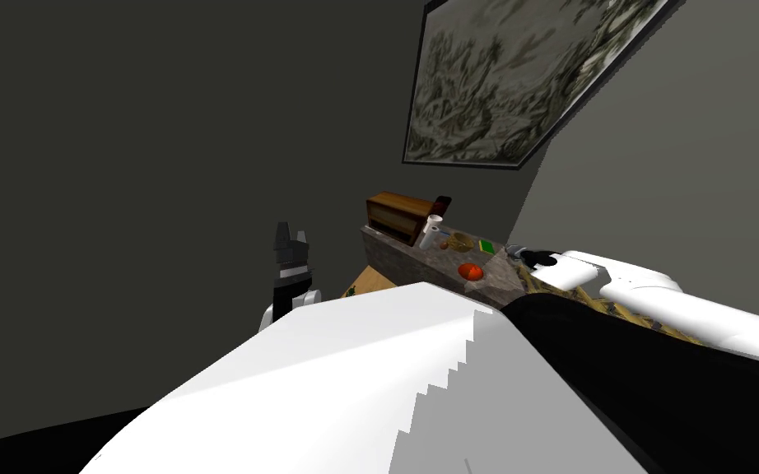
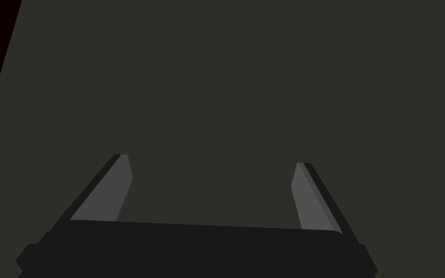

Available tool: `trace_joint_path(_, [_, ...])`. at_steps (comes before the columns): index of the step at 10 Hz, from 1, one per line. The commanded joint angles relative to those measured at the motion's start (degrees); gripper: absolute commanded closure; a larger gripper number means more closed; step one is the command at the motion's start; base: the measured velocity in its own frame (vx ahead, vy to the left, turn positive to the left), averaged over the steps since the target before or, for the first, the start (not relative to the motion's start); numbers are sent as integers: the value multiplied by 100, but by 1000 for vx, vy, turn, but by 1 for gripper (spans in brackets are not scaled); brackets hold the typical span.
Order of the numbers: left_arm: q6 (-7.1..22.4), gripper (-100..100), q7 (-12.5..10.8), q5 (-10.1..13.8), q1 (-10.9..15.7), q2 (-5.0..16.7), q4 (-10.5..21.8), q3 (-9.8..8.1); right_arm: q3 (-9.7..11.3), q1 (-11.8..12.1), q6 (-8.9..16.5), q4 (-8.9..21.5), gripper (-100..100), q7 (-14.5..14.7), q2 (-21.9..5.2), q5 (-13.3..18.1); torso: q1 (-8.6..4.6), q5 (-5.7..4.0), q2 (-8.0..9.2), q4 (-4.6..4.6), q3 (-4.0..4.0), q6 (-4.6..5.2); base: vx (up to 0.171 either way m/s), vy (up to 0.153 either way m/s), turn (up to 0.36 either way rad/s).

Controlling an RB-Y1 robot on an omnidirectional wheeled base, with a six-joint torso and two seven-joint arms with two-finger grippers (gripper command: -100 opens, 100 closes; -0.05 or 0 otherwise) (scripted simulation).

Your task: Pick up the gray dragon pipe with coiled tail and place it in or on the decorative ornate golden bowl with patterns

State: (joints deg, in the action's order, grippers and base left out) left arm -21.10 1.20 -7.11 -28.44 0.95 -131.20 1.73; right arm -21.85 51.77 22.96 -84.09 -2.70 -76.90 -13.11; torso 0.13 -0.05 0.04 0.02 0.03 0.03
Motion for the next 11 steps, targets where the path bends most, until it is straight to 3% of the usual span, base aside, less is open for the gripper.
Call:
trace_joint_path(1, [0, 0, 0, 0, 0, 0, 0, 0, -154, 171, 186, -184, 100, -109, -203, -131, 0, 0, 0, 0, 0, 0, 16, 12, 22])
trace_joint_path(3, [0, 0, 0, 0, 0, 0, 0, 0, -340, 490, 461, -484, 100, -194, -457, -375, 4, 1, -16, -3, -9, -8, 36, -6, 85])
trace_joint_path(11, [0, 0, 0, 0, 0, 0, 0, 0, -796, 1428, 992, -1204, 100, -253, -855, -1008, -17, -8, -25, -7, -15, -8, 64, -10, 78])
